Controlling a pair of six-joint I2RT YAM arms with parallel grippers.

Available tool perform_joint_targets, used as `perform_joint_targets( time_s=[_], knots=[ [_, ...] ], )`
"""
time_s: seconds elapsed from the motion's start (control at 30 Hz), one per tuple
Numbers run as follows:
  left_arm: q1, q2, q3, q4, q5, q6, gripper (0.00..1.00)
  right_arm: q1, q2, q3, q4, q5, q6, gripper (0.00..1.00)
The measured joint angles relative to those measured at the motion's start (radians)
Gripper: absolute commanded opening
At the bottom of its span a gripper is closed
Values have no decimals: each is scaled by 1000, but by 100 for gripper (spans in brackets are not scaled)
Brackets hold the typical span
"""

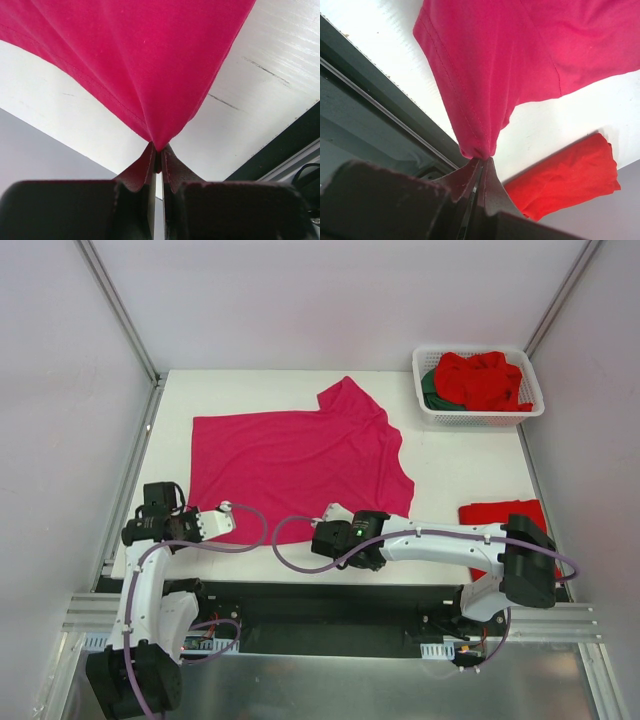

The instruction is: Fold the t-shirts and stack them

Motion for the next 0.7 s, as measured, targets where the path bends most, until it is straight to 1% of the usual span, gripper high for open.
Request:
perform_joint_targets(
  time_s=[0.23, 0.37, 0.5, 0.7],
  knots=[
    [23, 24, 18, 6, -24, 16, 0, -1, -11, 1, -43, 11, 0, 1],
    [78, 69, 38, 26, -24, 40, 0, -1, -49, 18, -68, 9, 0, 1],
    [156, 131, 76, 43, -21, 77, 0, -2, -76, 31, -78, 11, 0, 1],
    [240, 150, 99, 60, -16, 141, 0, -13, -76, 31, -78, 7, -11, 1]
  ],
)
